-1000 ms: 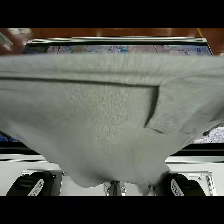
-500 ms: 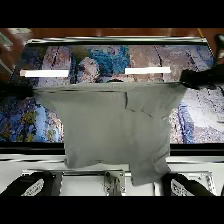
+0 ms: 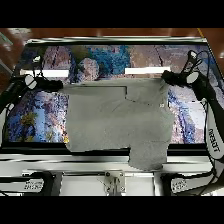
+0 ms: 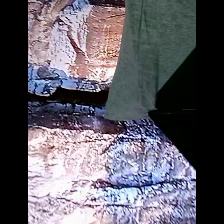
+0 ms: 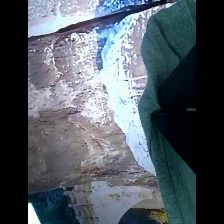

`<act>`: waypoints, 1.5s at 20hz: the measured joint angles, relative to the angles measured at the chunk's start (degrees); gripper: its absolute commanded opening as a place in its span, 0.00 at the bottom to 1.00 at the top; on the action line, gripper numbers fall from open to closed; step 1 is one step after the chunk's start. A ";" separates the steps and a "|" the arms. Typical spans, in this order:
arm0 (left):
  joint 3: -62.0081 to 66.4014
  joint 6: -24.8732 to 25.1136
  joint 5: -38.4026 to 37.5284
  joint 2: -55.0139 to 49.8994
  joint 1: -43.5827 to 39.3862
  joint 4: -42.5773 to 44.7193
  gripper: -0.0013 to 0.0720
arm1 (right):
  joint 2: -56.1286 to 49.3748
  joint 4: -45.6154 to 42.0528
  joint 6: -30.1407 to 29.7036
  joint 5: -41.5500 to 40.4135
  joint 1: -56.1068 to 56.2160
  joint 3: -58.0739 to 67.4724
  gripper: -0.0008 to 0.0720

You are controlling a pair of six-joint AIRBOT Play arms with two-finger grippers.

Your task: Fold the shirts.

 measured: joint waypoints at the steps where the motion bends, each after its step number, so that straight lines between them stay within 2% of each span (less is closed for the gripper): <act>1: 0.07 0.00 1.49 -1.27 -0.07 -1.38 0.06 | -1.31 0.26 -0.24 -0.87 0.00 -0.04 0.09; 4: 0.15 0.26 2.43 -3.98 -0.33 -4.55 0.06 | -3.13 0.66 -0.72 -1.46 -0.02 -0.09 0.09; 7: 0.63 3.26 -3.67 -4.94 0.00 -5.60 0.06 | -1.38 -1.09 -1.01 1.62 -0.52 -0.09 0.09; 11: 1.16 6.23 -17.66 -5.42 0.39 -5.53 0.06 | 2.38 -6.84 -0.28 15.91 -1.88 -0.22 0.09; 14: 1.01 6.54 -24.87 -5.66 -0.20 -5.31 0.06 | 3.04 -10.99 1.22 26.77 -2.27 -2.21 0.09; 18: 0.94 3.85 -30.21 -6.21 -0.79 -5.29 0.06 | 3.06 -13.14 3.74 32.24 -2.40 -6.10 0.09; 19: 0.94 3.30 -31.01 -6.32 -0.96 -5.29 0.12 | 3.06 -13.14 4.20 32.72 -2.40 -6.69 0.13; 20: 0.96 2.91 -31.69 -6.34 -1.07 -5.62 0.35 | 3.06 -13.00 4.59 32.83 -2.45 -7.17 0.12; 21: 0.96 2.56 -32.24 -6.43 -1.14 -6.16 0.61 | 3.13 -12.52 5.01 32.79 -2.45 -7.45 0.20; 22: 1.01 2.32 -32.63 -6.40 -1.16 -6.64 0.76 | 3.21 -11.80 5.22 32.70 -2.51 -7.48 0.71; 23: 1.22 2.14 -33.07 -6.23 -1.18 -7.04 0.76 | 3.32 -11.34 5.40 32.72 -2.51 -7.26 0.96; 27: 3.06 2.19 -36.83 -4.02 0.33 -7.85 0.76 | 5.53 -12.11 2.47 37.81 -2.64 -2.95 0.96; 29: 3.32 2.86 -40.11 -1.38 2.14 -7.89 0.92 | 7.98 -16.92 1.03 42.88 -3.67 -0.94 0.95; 30: 2.69 3.08 -41.42 0.33 3.21 -7.87 0.92 | 9.46 -18.99 0.37 45.68 -4.98 -0.70 0.95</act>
